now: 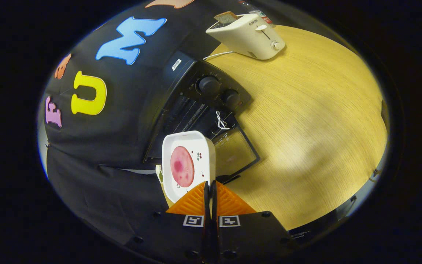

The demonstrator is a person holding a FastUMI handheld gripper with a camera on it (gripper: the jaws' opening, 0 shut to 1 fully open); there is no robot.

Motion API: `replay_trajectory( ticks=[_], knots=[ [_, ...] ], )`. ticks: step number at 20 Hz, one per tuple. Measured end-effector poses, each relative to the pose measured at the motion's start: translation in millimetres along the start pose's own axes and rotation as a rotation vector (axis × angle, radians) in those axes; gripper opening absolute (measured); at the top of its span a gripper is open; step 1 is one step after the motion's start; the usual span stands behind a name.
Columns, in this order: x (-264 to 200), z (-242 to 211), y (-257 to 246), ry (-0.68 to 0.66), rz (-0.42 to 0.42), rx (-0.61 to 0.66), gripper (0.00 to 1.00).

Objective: Open the toaster oven, put the food inside, and close the toaster oven door.

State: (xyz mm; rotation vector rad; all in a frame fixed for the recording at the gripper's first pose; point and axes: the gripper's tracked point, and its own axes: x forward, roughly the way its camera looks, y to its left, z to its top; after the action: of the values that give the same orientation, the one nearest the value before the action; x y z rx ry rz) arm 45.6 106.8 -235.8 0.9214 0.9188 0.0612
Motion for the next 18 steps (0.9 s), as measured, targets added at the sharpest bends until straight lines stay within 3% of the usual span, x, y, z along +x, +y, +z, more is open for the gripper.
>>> replay_trajectory(
  ticks=[9, 18],
  knots=[
    [77, 38, 24, -0.096, 0.09, 0.185, 0.02],
    [129, 67, 32, -0.238, 0.117, 0.328, 0.02]
  ],
)
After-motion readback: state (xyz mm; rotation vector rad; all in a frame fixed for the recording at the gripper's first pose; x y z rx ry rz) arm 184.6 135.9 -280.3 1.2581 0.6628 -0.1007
